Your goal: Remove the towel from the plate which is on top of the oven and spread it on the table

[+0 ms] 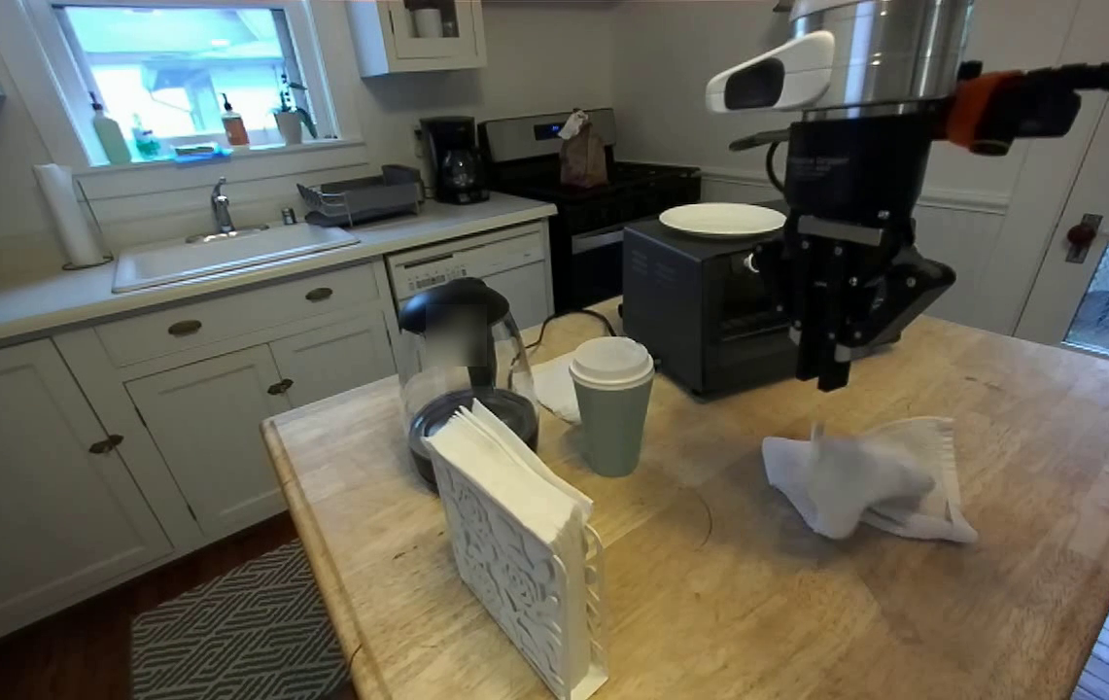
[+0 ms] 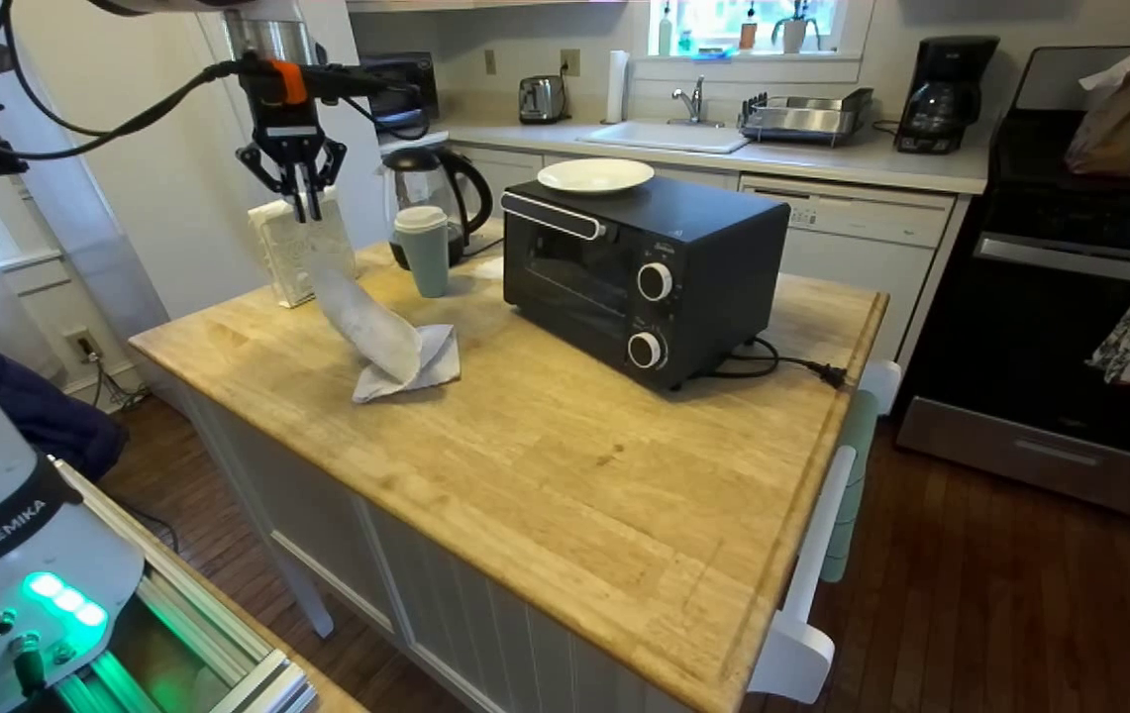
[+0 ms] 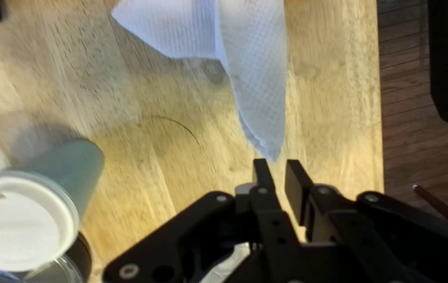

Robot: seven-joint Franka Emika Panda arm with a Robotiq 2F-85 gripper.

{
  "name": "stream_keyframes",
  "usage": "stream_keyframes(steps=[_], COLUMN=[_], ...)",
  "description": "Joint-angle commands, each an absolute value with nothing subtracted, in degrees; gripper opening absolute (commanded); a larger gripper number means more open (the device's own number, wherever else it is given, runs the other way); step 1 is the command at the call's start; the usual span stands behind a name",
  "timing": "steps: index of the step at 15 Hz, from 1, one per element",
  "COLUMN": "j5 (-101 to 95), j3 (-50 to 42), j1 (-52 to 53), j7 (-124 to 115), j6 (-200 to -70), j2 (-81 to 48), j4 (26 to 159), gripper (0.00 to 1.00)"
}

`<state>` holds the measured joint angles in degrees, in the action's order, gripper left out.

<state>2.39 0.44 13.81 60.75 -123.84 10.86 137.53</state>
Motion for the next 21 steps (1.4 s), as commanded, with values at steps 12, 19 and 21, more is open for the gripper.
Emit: stream_keyframes(steps=[12, 19, 21], j5=[4.5, -10.9, -9.1], j3=[0.3, 0.6, -0.5], j1=[6.2, 3.1, 4.6], j7=[84.5, 67.6, 69.2], j6=[-105.7, -118.9, -116.7], j2=[17.5, 20.2, 17.8], j4=[136.9, 149.7, 146.8], gripper=[1.00, 1.00, 1.00])
